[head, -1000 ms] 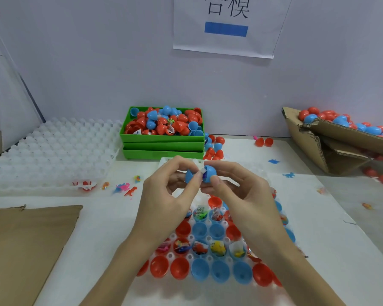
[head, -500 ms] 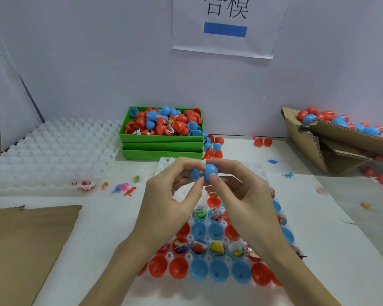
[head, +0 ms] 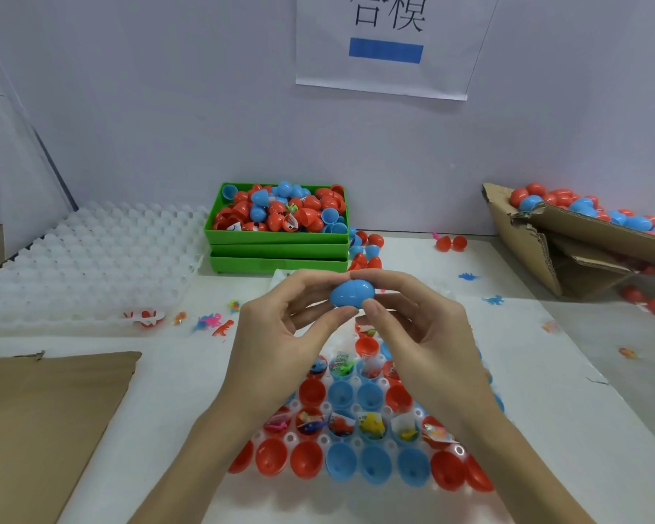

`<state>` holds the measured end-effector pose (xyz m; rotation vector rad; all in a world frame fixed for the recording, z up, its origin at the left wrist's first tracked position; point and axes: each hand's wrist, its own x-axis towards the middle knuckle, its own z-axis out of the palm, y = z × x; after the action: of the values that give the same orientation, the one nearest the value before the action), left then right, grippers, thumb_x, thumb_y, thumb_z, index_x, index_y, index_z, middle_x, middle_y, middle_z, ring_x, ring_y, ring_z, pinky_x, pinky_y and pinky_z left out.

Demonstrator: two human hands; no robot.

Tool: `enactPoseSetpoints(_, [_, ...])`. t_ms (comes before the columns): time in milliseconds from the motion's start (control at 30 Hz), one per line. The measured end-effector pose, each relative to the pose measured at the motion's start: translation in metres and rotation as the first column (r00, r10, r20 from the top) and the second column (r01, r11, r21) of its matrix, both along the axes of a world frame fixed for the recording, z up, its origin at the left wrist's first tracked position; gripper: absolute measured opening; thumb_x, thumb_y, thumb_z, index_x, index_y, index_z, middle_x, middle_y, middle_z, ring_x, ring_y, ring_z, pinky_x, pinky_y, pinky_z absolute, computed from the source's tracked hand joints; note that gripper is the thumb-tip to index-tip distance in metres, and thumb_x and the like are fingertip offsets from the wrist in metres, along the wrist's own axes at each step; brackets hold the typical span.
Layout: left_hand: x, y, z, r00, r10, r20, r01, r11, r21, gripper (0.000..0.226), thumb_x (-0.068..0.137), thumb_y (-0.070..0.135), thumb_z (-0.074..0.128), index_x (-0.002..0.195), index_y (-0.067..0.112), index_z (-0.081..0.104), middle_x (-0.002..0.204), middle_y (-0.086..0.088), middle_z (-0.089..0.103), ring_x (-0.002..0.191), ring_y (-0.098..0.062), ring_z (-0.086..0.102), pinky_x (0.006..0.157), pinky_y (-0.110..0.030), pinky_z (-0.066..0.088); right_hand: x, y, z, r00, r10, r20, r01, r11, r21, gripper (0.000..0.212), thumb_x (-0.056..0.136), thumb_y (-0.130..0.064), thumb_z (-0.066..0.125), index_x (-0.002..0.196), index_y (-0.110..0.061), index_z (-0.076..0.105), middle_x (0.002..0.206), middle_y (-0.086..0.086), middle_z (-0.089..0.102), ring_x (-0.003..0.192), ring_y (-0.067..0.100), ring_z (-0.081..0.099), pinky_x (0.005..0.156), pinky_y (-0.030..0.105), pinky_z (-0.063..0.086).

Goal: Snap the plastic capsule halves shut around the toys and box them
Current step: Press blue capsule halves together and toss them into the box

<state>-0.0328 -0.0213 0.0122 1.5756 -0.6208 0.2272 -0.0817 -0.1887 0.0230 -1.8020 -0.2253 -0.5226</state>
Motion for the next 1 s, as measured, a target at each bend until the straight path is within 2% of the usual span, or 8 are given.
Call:
enactPoseSetpoints(300, [-0.0009,-0.0013,0.0,0.997,0.042,0.064,-0.042,0.999,0.004,0.04,0.087,0.026,0.076,0.126,0.021,0.075,0.12,0.015,0.076,0.116,-0.005,0.07,0.092,-0.018,0.057,-0.001,0.005,-0.004,0.998,-0.05,0.033,0.049,0.998,0.031,0.03,0.1,-0.008,0.065,0.125,-0.025,0.071,0.112,-0.016,0.076,0.104,0.008,0.073,0.084,0.015,0.057])
enactPoseSetpoints(500, [-0.0016,-0.0022,0.0006,0.992,0.049,0.114,-0.057,0.996,0.068,0.05,0.087,0.03,0.077,0.135,0.022,0.069,0.132,0.014,0.071,0.123,-0.002,0.066,0.099,-0.023,0.056,-0.0017,0.0079,-0.0035,0.996,-0.006,-0.087,0.025,0.976,0.216,0.024,0.098,-0.022,0.069,0.119,-0.032,0.075,0.111,-0.013,0.077,0.105,0.009,0.074,0.085,0.016,0.058])
enactPoseSetpoints(567, [-0.0014,-0.0007,0.0023,0.991,0.042,0.125,-0.053,0.995,0.083,0.048,0.088,0.03,0.077,0.136,0.024,0.069,0.132,0.016,0.071,0.123,-0.003,0.066,0.1,-0.023,0.056,-0.0012,0.0071,-0.0017,0.979,0.119,-0.164,-0.046,0.917,0.396,0.023,0.093,-0.029,0.072,0.116,-0.03,0.078,0.115,-0.005,0.078,0.109,0.015,0.074,0.09,0.02,0.058])
enactPoseSetpoints(667, [-0.0005,0.0,0.0034,0.984,0.063,0.165,-0.085,0.988,0.132,0.045,0.091,0.029,0.076,0.135,0.027,0.068,0.131,0.019,0.07,0.122,-0.003,0.066,0.099,-0.02,0.054,0.0004,0.0069,-0.0001,0.931,0.306,-0.199,-0.125,0.78,0.613,0.026,0.092,-0.024,0.073,0.117,-0.019,0.078,0.122,0.007,0.075,0.117,0.024,0.071,0.092,0.028,0.059])
enactPoseSetpoints(767, [0.0005,0.0004,0.0036,0.958,0.116,0.261,-0.168,0.969,0.184,0.038,0.093,0.03,0.073,0.13,0.022,0.071,0.124,0.017,0.073,0.117,-0.006,0.067,0.097,-0.016,0.052,0.0011,0.0087,-0.0005,0.907,0.369,-0.204,-0.14,0.72,0.679,0.023,0.093,-0.021,0.072,0.114,-0.017,0.079,0.124,0.01,0.074,0.118,0.026,0.071,0.092,0.03,0.059])
enactPoseSetpoints(867, [0.0029,0.0027,0.0017,0.91,0.134,0.393,-0.252,0.931,0.265,0.039,0.096,0.03,0.068,0.131,0.013,0.07,0.124,0.007,0.073,0.119,-0.006,0.066,0.102,-0.024,0.053,0.0015,0.0089,-0.0014,0.882,0.418,-0.219,-0.132,0.663,0.737,0.025,0.091,-0.02,0.074,0.115,-0.011,0.078,0.124,0.015,0.074,0.117,0.03,0.071,0.091,0.034,0.06])
enactPoseSetpoints(933, [0.0046,0.004,-0.0001,0.905,0.115,0.41,-0.248,0.925,0.287,0.04,0.098,0.026,0.066,0.135,0.012,0.067,0.129,0.005,0.071,0.123,-0.008,0.064,0.106,-0.03,0.052,0.0017,0.0077,-0.0013,0.87,0.442,-0.217,-0.136,0.639,0.757,0.029,0.091,-0.017,0.074,0.118,-0.006,0.076,0.125,0.019,0.073,0.117,0.033,0.071,0.091,0.035,0.06])
enactPoseSetpoints(1000, [0.0044,0.0031,-0.0005,0.914,0.078,0.399,-0.213,0.927,0.308,0.042,0.099,0.022,0.066,0.141,0.016,0.063,0.134,0.007,0.067,0.127,-0.008,0.061,0.108,-0.028,0.05,0.0016,0.0057,-0.0008,0.865,0.456,-0.211,-0.143,0.625,0.767,0.029,0.092,-0.014,0.074,0.119,-0.004,0.075,0.124,0.021,0.072,0.117,0.034,0.071,0.09,0.034,0.06])
